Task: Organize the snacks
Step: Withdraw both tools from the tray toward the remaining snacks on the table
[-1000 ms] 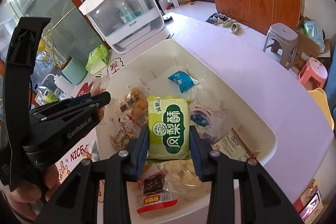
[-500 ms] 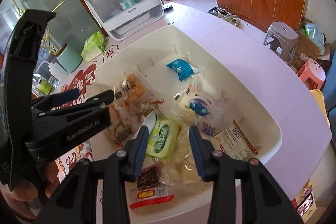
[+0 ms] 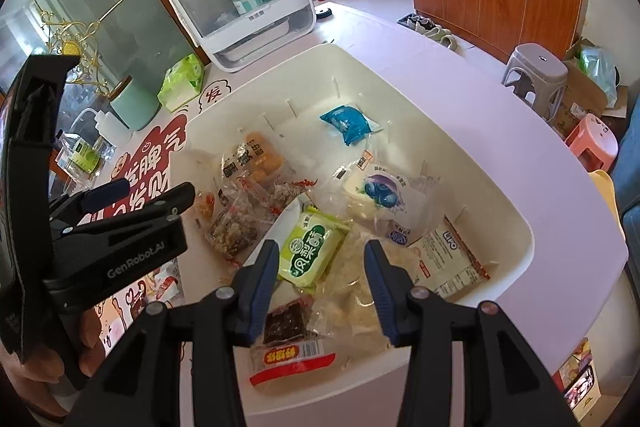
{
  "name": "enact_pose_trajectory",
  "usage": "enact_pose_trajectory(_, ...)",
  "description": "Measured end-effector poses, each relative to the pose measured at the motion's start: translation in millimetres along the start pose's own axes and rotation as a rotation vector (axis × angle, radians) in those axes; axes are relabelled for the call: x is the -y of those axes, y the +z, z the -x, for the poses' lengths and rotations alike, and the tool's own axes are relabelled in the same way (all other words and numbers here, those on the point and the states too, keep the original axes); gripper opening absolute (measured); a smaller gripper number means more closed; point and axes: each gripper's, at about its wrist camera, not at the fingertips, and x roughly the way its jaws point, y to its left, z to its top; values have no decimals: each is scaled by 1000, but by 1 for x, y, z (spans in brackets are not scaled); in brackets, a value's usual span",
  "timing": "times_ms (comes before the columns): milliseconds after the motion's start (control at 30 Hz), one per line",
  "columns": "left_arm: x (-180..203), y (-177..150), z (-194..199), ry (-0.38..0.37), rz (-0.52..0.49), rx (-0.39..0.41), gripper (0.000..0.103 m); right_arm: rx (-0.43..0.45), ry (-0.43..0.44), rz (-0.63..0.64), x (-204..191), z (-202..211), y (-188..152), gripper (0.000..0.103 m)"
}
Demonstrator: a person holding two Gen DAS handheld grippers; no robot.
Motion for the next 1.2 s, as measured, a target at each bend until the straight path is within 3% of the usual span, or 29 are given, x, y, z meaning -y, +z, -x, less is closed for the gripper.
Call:
enact_pose_trajectory(633, -86, -58, 36, 41, 115, -18, 76, 20, 29, 33, -40, 19, -25, 45)
enact_pose_trajectory(1200, -179, -100, 89, 85, 183, 49, 76, 68, 118, 104, -123, 44, -51, 45)
